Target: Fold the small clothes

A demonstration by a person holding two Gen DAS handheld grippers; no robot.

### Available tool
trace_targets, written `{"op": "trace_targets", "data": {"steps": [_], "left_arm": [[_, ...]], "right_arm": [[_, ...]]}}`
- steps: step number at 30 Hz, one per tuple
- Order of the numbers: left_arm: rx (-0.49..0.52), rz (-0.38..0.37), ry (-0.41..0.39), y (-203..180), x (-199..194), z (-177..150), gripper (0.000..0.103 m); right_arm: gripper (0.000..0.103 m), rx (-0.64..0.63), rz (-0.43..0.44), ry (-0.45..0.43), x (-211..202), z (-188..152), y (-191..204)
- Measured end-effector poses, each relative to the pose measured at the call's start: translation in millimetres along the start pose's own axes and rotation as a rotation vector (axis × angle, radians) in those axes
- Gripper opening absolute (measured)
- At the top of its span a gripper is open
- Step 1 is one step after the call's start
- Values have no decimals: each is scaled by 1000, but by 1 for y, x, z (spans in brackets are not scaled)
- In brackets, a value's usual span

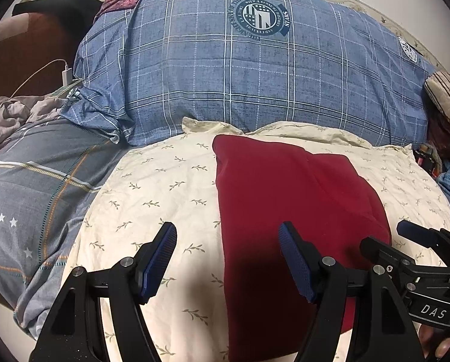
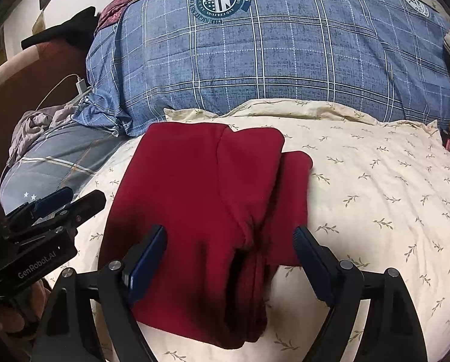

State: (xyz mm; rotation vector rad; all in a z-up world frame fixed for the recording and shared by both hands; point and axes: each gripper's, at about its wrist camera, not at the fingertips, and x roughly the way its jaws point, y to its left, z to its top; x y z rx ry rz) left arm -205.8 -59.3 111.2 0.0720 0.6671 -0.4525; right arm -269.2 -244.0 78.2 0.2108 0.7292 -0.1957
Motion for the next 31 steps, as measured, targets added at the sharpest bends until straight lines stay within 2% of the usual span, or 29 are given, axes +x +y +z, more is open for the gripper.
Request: {"op": "trace_targets", "data": {"steps": [25, 28, 31], "left_arm": [[-10, 1, 11, 0, 4, 0, 70], [-18, -22, -6, 4, 6, -1, 69], [-42, -40, 17, 20, 16, 5, 70]], "right_arm": [[87, 6, -7, 29, 8, -2, 5], [87, 7, -10, 35, 11, -3, 4], [87, 20, -17, 43, 12, 0, -4]]}}
